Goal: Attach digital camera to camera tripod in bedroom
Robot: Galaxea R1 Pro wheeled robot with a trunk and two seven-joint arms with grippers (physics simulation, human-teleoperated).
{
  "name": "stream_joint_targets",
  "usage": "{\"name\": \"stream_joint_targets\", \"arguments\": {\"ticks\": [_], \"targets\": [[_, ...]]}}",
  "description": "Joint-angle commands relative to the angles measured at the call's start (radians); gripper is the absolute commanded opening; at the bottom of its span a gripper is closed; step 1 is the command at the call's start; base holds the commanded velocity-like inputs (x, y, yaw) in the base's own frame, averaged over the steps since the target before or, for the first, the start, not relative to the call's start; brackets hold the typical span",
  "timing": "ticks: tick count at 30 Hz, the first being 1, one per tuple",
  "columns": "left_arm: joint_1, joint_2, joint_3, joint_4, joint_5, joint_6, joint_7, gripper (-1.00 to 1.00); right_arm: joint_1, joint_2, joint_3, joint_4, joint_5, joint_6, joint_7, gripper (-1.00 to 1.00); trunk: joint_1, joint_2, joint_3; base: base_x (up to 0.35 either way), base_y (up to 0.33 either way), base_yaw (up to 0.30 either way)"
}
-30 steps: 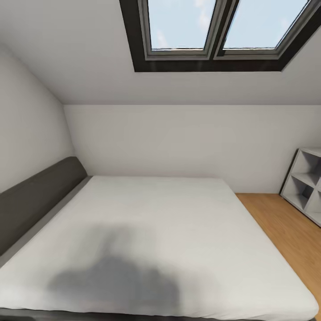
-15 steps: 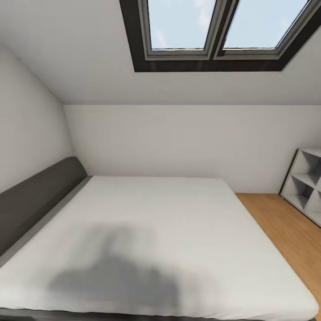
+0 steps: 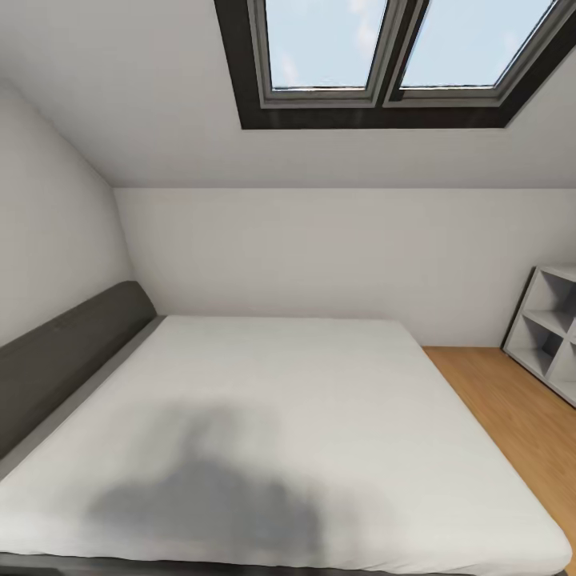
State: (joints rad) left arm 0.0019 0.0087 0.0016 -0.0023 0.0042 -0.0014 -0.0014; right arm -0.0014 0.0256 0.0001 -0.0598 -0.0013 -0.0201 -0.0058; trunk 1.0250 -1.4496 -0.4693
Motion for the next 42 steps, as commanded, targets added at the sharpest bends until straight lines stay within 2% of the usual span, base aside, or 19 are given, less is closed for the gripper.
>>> {"name": "stream_joint_targets", "arguments": {"ticks": [1, 4, 12, 18, 24, 28, 32, 34, 38, 42], "targets": [[0.000, 0.000, 0.000, 0.000, 0.000, 0.000, 0.000, 1.00, 0.000, 0.000, 0.000, 0.000, 0.000, -0.002, -0.001, 1.00, 0.000, 0.000, -0.001, 0.000, 0.000, 0.000], [0.000, 0.000, 0.001, 0.000, 0.000, 0.000, 0.000, 1.00, 0.000, -0.001, 0.000, -0.001, 0.000, -0.004, 0.000, 1.00, 0.000, 0.000, -0.001, 0.000, 0.000, 0.000], [0.000, -0.008, 0.002, -0.001, 0.004, 0.000, 0.000, 1.00, 0.000, 0.002, 0.001, -0.001, -0.002, -0.076, 0.000, 1.00, 0.000, 0.000, -0.001, 0.000, 0.000, 0.000], [0.000, -0.015, 0.003, -0.009, 0.005, 0.000, 0.000, 1.00, 0.000, 0.002, 0.001, -0.001, -0.002, -0.092, 0.000, 1.00, 0.000, 0.000, -0.001, 0.000, 0.000, 0.000], [0.000, -0.022, 0.003, -0.050, 0.005, -0.006, -0.001, 1.00, 0.000, 0.001, 0.001, -0.002, -0.001, -0.095, 0.000, 1.00, 0.000, 0.000, -0.001, 0.000, 0.000, 0.000], [0.000, -0.013, 0.002, -0.098, 0.003, -0.047, 0.000, 1.00, 0.000, -0.001, 0.002, -0.008, 0.000, -0.117, 0.001, 1.00, 0.000, 0.000, -0.001, 0.000, 0.000, 0.000], [0.000, -0.006, 0.003, -0.117, 0.003, -0.067, 0.000, 1.00, 0.000, -0.001, 0.003, -0.026, 0.002, -0.183, 0.002, 1.00, 0.000, 0.000, -0.001, 0.000, 0.000, 0.000], [0.000, -0.007, 0.003, -0.124, 0.003, -0.073, 0.000, 1.00, 0.000, -0.001, 0.004, -0.032, 0.002, -0.247, 0.002, 1.00, 0.000, 0.000, -0.001, 0.000, 0.000, 0.000], [0.000, -0.010, 0.003, -0.142, 0.003, -0.078, 0.000, 1.00, 0.000, -0.002, 0.003, -0.043, 0.003, -0.325, 0.000, 1.00, 0.000, 0.000, -0.001, 0.000, 0.000, 0.000], [0.000, -0.012, 0.002, -0.167, 0.003, -0.080, 0.000, 1.00, 0.000, -0.002, 0.002, -0.134, 0.003, -0.377, -0.002, 1.00, 0.000, 0.000, -0.001, 0.000, 0.000, 0.000]]}}
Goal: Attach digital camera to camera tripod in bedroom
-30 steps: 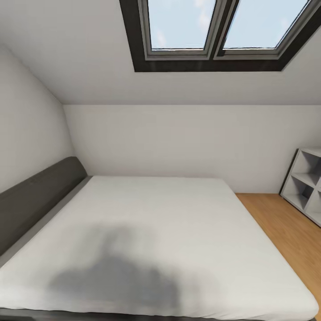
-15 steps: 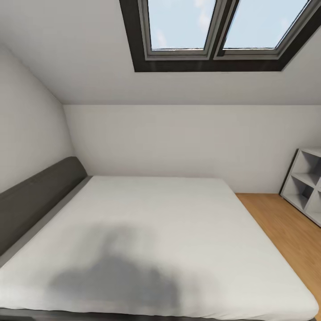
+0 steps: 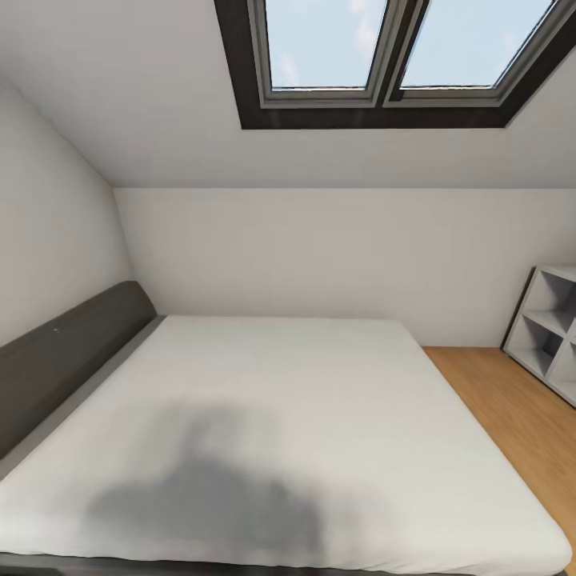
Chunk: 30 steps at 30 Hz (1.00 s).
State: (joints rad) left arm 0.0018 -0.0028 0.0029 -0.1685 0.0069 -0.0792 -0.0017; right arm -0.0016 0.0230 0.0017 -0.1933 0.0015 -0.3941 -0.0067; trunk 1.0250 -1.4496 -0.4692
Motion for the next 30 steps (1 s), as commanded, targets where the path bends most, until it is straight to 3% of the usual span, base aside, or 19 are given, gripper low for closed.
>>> {"name": "stream_joint_targets", "arguments": {"ticks": [1, 7, 16, 30], "targets": [[0.000, 0.000, 0.000, -0.002, 0.001, -0.002, 0.000, 1.00, 0.000, 0.000, 0.000, -0.011, 0.000, -0.004, -0.001, 1.00, 0.000, 0.000, -0.001, 0.000, 0.000, 0.000], [0.000, 0.000, 0.000, -0.004, 0.001, -0.002, -0.001, 1.00, 0.000, 0.000, 0.000, -0.057, 0.000, -0.018, -0.001, 1.00, 0.000, 0.000, -0.001, 0.000, 0.000, 0.000], [0.000, 0.004, -0.003, -0.001, 0.001, -0.002, -0.001, 1.00, 0.000, 0.002, -0.002, -0.061, 0.000, -0.196, -0.011, 1.00, 0.000, 0.000, -0.001, 0.000, 0.000, -0.001], [0.000, 0.001, -0.004, 0.001, 0.001, -0.004, -0.001, 1.00, 0.000, 0.002, 0.000, -0.057, -0.003, -0.223, -0.013, 1.00, 0.000, 0.000, 0.004, 0.000, 0.000, -0.193]]}}
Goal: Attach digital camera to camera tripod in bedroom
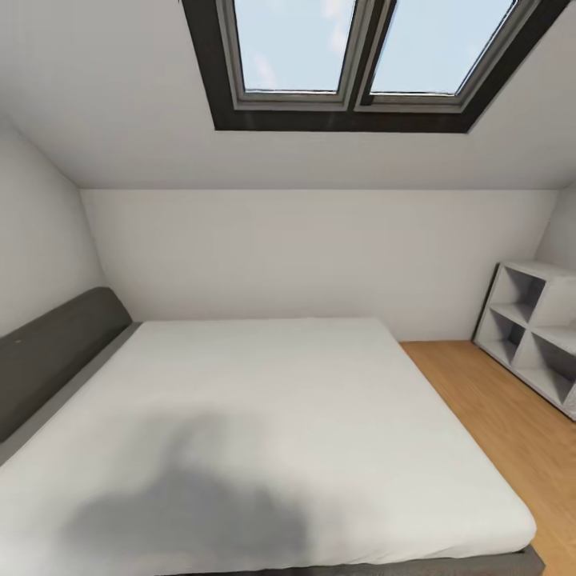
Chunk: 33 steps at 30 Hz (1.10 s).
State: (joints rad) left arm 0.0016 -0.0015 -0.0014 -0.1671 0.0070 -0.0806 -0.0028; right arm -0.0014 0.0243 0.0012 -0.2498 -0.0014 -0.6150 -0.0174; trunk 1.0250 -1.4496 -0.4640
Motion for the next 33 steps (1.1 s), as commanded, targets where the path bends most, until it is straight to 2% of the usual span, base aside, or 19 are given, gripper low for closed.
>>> {"name": "stream_joint_targets", "arguments": {"ticks": [1, 17, 33], "targets": [[0.000, 0.000, 0.000, 0.000, 0.001, -0.002, 0.000, 1.00, 0.000, 0.000, 0.000, 0.000, 0.000, -0.002, -0.002, 1.00, 0.000, 0.000, 0.000, 0.000, 0.000, -0.262], [0.000, -0.001, 0.000, 0.001, 0.002, -0.002, 0.000, 1.00, 0.000, 0.000, -0.001, 0.000, 0.000, -0.002, -0.002, 1.00, 0.000, 0.000, 0.004, -0.004, -0.003, -0.270], [0.000, -0.002, -0.001, 0.001, 0.001, -0.002, 0.000, 1.00, 0.000, 0.000, -0.001, 0.000, 0.000, -0.002, -0.001, 1.00, 0.000, 0.000, 0.004, -0.130, -0.105, -0.280]]}}
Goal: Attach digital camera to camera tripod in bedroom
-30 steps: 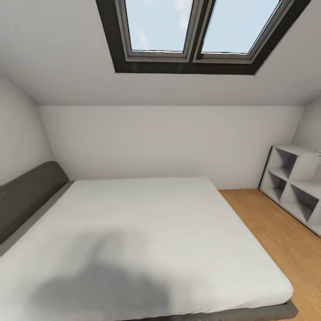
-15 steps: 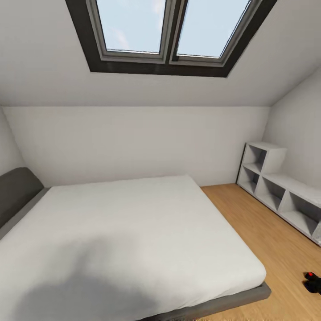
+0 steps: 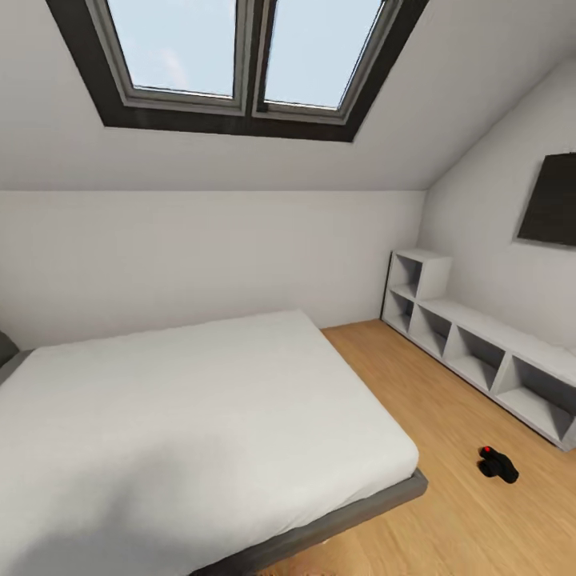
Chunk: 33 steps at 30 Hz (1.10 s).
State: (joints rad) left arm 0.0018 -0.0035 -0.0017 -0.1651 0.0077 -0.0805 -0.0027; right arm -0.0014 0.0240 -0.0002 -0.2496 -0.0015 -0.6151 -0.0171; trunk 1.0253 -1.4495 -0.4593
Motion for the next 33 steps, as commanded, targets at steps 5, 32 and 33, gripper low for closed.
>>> {"name": "stream_joint_targets", "arguments": {"ticks": [5, 32, 33], "targets": [[0.000, 0.000, 0.000, -0.001, 0.000, -0.002, 0.000, 1.00, 0.000, -0.001, 0.000, 0.000, 0.000, -0.002, -0.002, 1.00, 0.000, 0.000, -0.001, -0.143, -0.121, -0.280], [0.001, 0.000, 0.000, -0.001, 0.000, -0.002, 0.000, 1.00, 0.000, -0.001, 0.000, 0.000, 0.000, -0.002, -0.002, 1.00, 0.000, 0.000, -0.001, -0.013, -0.007, -0.280], [0.001, 0.000, 0.000, -0.001, 0.000, -0.002, 0.000, 1.00, 0.000, -0.001, 0.000, 0.000, 0.000, -0.002, -0.002, 1.00, 0.000, 0.000, -0.001, 0.000, 0.000, -0.280]]}}
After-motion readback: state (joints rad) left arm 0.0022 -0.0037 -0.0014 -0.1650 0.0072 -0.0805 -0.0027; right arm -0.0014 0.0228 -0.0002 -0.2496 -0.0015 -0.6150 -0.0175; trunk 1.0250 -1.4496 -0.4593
